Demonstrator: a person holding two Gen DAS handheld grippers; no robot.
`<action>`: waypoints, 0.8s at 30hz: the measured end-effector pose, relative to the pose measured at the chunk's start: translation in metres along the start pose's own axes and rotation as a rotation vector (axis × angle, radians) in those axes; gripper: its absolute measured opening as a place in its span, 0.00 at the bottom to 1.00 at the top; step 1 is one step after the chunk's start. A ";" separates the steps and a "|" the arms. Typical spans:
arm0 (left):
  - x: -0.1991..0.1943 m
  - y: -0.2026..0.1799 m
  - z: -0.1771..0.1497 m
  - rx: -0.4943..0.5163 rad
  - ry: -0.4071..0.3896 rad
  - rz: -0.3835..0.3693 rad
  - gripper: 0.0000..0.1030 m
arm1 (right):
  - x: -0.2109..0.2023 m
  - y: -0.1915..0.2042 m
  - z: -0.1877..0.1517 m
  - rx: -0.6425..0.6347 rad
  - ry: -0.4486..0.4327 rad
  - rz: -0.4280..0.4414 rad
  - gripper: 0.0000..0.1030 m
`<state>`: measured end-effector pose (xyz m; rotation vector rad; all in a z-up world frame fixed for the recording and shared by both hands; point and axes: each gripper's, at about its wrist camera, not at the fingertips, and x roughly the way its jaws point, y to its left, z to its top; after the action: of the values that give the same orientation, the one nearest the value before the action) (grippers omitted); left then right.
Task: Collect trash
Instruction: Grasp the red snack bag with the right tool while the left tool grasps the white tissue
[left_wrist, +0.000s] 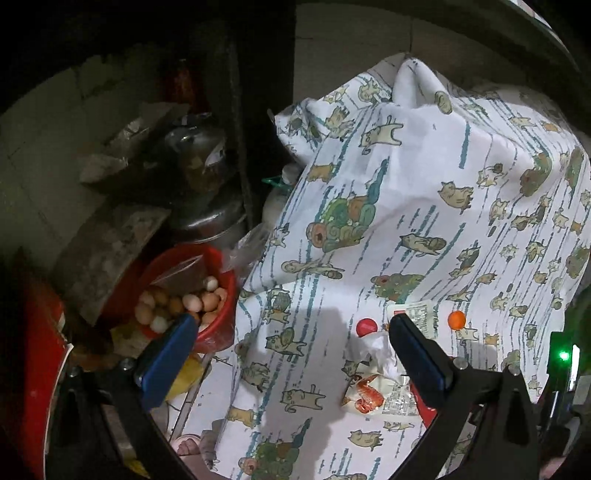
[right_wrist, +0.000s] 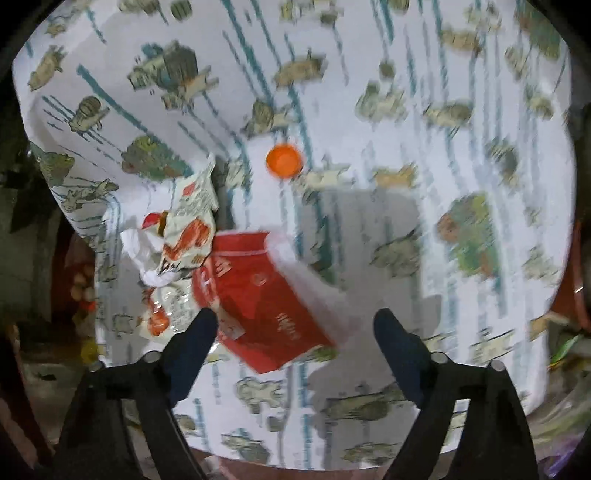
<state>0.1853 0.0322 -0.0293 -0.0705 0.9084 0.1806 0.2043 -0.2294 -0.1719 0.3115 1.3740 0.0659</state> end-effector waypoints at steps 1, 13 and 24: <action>0.004 -0.001 0.000 0.006 0.010 0.000 1.00 | 0.004 0.000 -0.001 0.011 0.017 0.023 0.81; 0.028 -0.014 -0.004 0.028 0.110 -0.059 1.00 | -0.042 0.007 -0.012 -0.063 -0.100 0.115 0.03; 0.101 -0.049 -0.011 0.015 0.368 -0.231 0.75 | -0.117 -0.019 -0.030 -0.147 -0.248 0.132 0.03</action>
<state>0.2460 -0.0045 -0.1164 -0.1990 1.2593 -0.0576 0.1490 -0.2687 -0.0697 0.2767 1.0955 0.2290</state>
